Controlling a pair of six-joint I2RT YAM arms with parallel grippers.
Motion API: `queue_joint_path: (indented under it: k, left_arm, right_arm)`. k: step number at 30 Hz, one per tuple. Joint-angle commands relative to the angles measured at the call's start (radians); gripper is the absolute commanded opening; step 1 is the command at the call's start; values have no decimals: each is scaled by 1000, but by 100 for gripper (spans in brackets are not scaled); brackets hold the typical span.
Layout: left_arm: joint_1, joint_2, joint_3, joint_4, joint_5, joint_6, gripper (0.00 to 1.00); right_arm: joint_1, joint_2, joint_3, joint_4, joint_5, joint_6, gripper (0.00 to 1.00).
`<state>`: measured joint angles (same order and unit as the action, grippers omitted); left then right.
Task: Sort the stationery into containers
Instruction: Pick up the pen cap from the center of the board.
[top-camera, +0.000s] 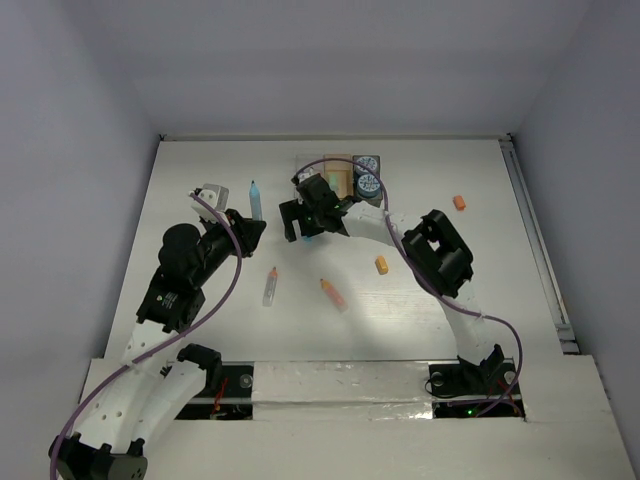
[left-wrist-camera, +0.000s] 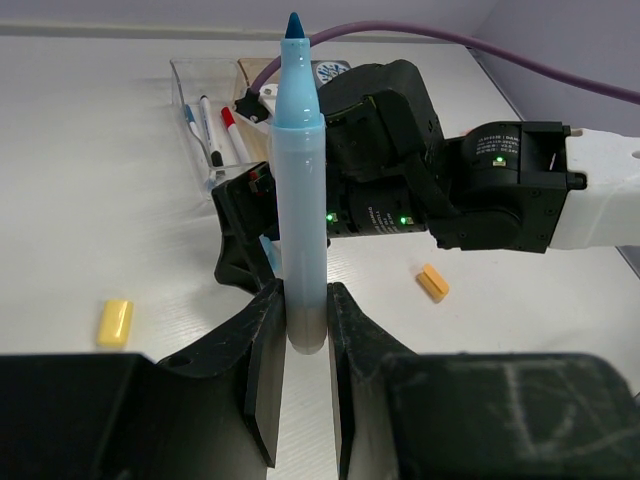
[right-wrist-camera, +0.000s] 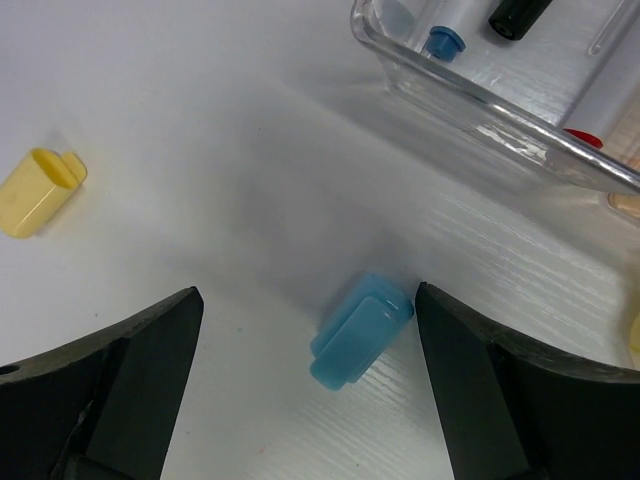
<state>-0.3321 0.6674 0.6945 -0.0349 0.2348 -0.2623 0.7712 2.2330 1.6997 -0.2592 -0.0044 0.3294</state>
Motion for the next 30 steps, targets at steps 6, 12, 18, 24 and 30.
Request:
queue_joint_path:
  k: [6, 12, 18, 24, 30]
  left_arm:
    - [-2, -20, 37, 41, 6, 6, 0]
    - [-2, -31, 37, 43, 8, 5, 0]
    - [-21, -46, 37, 41, 5, 5, 0]
    - [-31, -58, 37, 40, 0, 8, 0]
    - [-41, -65, 39, 40, -3, 8, 0]
  right_arm:
    - [-4, -44, 49, -78, 179, -24, 91]
    - [-4, -33, 37, -112, 176, 10, 75]
    - [36, 17, 104, -158, 178, 14, 59]
    - [36, 42, 126, -193, 201, 17, 50]
    - [36, 60, 135, -224, 221, 22, 56]
